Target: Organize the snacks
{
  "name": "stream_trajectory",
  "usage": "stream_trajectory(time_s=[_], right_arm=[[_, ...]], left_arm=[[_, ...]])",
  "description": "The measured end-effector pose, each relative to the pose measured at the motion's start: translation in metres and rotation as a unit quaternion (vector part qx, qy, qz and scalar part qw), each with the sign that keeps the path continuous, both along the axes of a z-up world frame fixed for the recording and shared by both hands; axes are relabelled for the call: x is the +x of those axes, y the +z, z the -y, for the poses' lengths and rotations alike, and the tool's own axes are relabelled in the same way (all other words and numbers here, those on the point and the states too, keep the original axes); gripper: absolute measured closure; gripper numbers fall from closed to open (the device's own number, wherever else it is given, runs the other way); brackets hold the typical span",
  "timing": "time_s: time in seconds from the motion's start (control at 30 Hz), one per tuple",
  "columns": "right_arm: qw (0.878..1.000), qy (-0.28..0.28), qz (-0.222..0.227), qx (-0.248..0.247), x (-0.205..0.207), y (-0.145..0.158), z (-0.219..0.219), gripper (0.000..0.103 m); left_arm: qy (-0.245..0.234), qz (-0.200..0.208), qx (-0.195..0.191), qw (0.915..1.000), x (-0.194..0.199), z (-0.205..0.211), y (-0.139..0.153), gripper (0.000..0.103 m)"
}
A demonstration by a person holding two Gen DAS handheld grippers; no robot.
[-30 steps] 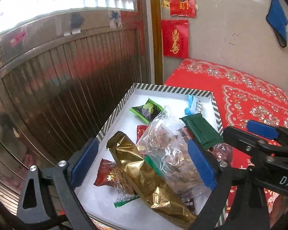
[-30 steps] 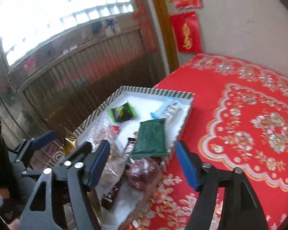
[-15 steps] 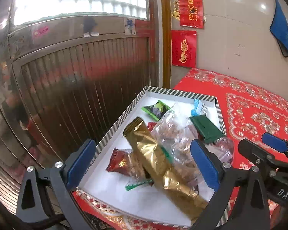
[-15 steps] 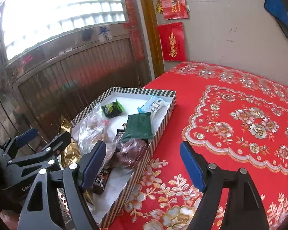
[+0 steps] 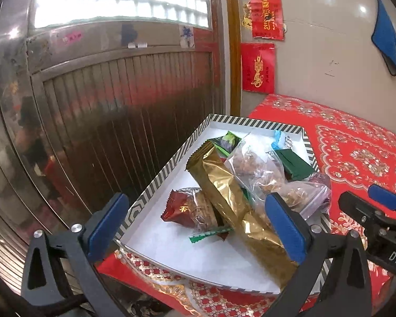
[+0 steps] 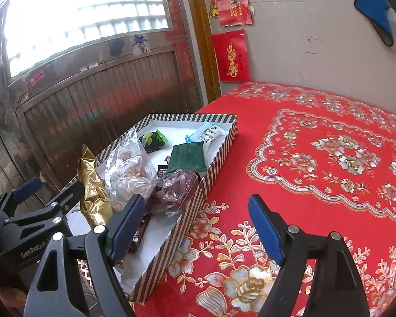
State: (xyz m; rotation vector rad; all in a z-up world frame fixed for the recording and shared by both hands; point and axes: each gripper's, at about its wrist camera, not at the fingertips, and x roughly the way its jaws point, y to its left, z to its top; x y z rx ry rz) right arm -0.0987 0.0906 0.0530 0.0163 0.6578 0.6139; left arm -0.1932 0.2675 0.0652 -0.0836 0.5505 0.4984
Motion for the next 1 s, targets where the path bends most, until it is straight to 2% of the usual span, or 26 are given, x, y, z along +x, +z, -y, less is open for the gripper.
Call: stream_trajectory(time_s=[0.13,0.3,0.47,1.0], right_arm=[[1.0,0.0,-0.002,0.0,0.0,-0.001,0.0,0.022],[1.0,0.004,-0.002,-0.003,-0.002,-0.002,-0.002,0.022],[1.0,0.008,-0.001,-0.005,-0.004,-0.001,-0.005,0.022],[1.0,0.008,-0.009,-0.004,-0.003,-0.001,-0.003,0.022]], left_arm=[[-0.007,0.001,-0.013,0.9999,0.0,-0.001,0.001,0.0],[-0.009,0.005,-0.005,0.9999,-0.002,0.001,0.004,0.0],[-0.022,0.007,-0.021,0.9995,-0.003,0.0,0.004,0.0],[-0.018,0.011,0.019,0.9996,-0.004,0.011,0.01,0.0]])
